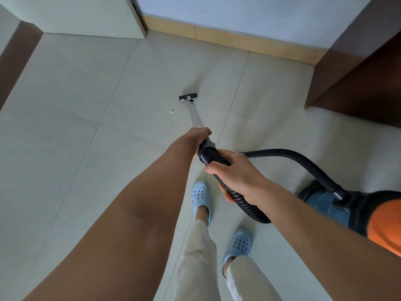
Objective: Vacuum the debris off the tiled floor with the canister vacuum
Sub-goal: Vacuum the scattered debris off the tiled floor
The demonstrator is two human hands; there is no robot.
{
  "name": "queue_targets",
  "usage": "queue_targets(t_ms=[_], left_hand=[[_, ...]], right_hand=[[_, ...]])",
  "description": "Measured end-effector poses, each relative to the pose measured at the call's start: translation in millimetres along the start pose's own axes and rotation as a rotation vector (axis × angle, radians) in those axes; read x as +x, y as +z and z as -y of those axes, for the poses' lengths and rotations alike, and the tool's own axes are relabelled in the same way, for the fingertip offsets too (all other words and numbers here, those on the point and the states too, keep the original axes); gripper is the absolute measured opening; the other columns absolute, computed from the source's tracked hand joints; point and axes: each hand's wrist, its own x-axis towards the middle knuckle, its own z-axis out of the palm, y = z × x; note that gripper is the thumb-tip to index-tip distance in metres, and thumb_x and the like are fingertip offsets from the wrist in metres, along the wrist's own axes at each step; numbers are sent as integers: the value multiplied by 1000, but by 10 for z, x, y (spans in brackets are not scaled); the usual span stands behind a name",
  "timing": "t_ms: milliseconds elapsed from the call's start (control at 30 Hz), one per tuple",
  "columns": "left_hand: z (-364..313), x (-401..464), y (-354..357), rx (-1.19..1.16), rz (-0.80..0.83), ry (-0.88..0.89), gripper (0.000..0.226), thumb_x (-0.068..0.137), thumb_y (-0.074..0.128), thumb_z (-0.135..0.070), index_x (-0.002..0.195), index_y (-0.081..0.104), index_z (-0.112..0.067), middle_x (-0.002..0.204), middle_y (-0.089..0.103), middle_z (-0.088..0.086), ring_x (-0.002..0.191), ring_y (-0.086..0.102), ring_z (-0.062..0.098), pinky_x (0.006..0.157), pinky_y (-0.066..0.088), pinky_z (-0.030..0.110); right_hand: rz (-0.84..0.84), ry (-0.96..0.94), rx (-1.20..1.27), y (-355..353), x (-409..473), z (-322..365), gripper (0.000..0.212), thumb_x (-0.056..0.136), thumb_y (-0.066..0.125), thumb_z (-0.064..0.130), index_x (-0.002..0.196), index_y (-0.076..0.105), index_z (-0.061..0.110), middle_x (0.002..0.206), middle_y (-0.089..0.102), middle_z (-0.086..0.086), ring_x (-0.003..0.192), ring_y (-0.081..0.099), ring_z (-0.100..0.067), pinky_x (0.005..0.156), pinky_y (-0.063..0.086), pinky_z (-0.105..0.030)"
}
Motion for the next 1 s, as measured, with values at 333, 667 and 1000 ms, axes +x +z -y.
queue_targets(t_ms=[333,667,1000], left_hand=[[479,-105,1,16,-68,-1,24,100,50,-15,117,48,1,70,61,15,58,59,24,63,53,33],[785,-182,-257,-22,-114,-29,17,100,49,-13,108,46,2,69,57,15,55,56,24,54,48,30],[1049,-171,-484,-110,-98,-44,33,99,50,-16,125,49,5,71,58,14,55,57,22,46,48,28]], right_hand=[[81,38,31,139,-235,-346,13,90,64,13,102,66,17,59,47,-10,40,41,-19,41,38,-22],[140,45,-24,417,-309,-441,22,91,64,14,113,66,19,59,49,-10,39,42,-19,40,39,-23],[111,-3,-220,680,-330,-530,24,85,64,24,108,67,31,53,53,-4,38,46,-22,45,43,-29]])
